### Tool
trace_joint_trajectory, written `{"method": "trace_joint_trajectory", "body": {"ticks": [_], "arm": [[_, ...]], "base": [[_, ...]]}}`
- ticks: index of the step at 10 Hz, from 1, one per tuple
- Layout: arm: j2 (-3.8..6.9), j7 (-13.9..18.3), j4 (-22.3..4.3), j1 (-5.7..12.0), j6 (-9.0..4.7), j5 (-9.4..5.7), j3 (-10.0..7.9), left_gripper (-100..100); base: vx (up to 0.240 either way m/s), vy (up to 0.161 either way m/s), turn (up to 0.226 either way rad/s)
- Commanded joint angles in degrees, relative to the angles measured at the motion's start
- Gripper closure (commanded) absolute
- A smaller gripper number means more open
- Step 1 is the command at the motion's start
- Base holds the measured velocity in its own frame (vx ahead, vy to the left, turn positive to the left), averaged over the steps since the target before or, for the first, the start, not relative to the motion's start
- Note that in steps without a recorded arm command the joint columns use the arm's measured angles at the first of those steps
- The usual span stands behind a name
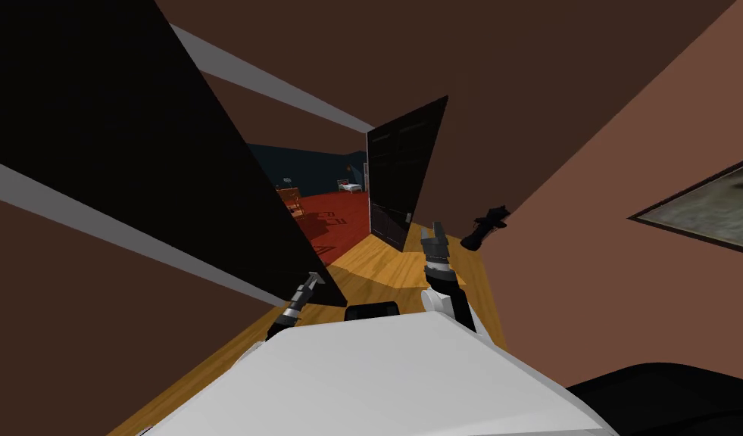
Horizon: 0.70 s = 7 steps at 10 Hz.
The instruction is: Pull the door open
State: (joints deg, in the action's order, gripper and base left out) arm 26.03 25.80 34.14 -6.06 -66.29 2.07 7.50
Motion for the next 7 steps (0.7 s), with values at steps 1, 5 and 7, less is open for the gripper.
{"method": "trace_joint_trajectory", "body": {"ticks": [1, 5, 7], "arm": [[1.02, 0.70, 0.64, -1.37, -1.50, 0.09, 0.19, 100], [0.71, 0.66, -0.65, -0.70, -2.11, 0.24, 0.57, 100], [0.19, 0.25, -1.63, 0.73, -1.42, 0.05, 0.39, 100]], "base": [[-0.193, 0.088, -0.163], [-0.157, 0.066, -0.095], [-0.206, 0.088, -0.166]]}}
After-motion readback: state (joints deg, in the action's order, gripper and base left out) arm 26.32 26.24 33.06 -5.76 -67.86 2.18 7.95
